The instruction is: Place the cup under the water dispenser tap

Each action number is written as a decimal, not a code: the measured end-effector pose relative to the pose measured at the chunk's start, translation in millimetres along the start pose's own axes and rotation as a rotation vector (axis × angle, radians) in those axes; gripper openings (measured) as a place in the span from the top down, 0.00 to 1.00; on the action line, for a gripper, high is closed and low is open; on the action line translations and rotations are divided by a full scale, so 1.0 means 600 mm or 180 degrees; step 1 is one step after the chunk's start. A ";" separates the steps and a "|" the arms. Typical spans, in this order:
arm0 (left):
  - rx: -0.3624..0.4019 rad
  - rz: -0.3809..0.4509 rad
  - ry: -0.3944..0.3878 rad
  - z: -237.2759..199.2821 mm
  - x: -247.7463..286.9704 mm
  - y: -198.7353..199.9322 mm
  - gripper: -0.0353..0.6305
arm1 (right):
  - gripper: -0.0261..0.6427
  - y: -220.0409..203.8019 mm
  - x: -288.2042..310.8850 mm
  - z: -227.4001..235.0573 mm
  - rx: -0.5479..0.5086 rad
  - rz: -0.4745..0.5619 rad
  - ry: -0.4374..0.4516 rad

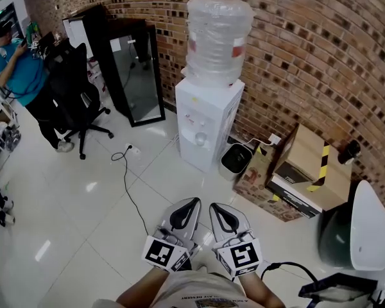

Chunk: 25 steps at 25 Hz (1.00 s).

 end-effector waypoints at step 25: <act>0.0101 -0.0012 0.0182 0.085 -0.161 0.017 0.97 | 0.95 -0.013 -0.116 -0.127 0.0038 0.0037 0.0176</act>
Point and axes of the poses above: the fingertips, and each gripper's own axes: x forward along the fingers, z to its right, y out of its top, the point moved 1 cm from there along -x, backward along the fingers, and after that the axes turned 4 degrees about -z, right-handed, at the moved point
